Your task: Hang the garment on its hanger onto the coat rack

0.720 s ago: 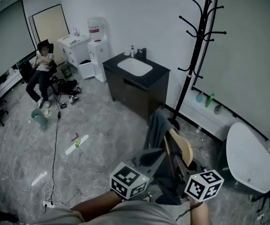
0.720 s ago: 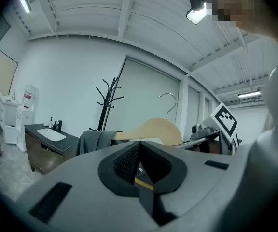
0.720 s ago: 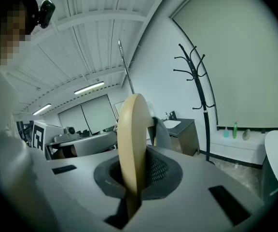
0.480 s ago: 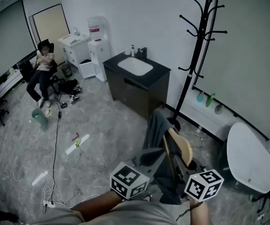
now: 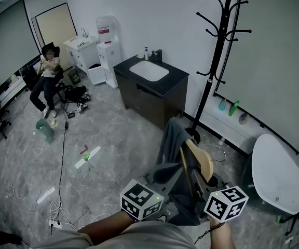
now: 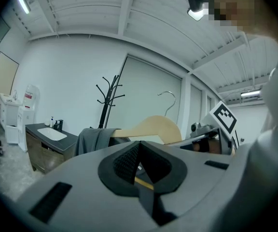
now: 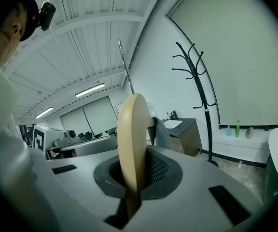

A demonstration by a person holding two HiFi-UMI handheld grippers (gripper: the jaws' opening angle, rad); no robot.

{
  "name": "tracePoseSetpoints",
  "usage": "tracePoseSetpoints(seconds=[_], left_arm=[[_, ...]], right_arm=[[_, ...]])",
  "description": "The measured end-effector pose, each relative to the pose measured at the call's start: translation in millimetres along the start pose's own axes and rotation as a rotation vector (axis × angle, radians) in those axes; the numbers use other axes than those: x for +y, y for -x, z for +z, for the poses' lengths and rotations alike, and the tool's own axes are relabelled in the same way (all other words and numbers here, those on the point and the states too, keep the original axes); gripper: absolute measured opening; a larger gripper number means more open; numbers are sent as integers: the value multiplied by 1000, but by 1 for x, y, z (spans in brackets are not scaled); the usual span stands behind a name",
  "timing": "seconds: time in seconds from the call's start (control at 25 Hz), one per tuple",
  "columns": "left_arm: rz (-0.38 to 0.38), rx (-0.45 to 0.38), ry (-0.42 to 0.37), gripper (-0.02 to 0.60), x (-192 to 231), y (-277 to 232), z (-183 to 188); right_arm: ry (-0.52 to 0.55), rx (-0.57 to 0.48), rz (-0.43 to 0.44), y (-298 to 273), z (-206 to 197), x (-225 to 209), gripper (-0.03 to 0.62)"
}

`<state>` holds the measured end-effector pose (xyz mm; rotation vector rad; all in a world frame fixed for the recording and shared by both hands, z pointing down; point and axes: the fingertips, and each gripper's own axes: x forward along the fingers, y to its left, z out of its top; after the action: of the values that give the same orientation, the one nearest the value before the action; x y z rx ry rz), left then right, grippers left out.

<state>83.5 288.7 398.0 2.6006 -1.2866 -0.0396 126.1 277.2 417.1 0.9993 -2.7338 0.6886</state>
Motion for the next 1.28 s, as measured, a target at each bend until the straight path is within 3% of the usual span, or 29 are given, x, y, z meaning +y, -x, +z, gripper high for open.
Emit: tracePoseSetpoints(seconds=[0.72, 1.04, 1.28], left_arm=[[27, -8, -9, 5, 18, -59, 9], [-12, -30, -5, 5, 80, -101, 25], [-49, -40, -18, 5, 151, -136, 55]], right_arm=[[31, -9, 6, -20, 36, -52, 17], [37, 4, -23, -80, 62, -83, 17], [32, -3, -50, -148, 100, -103, 17]])
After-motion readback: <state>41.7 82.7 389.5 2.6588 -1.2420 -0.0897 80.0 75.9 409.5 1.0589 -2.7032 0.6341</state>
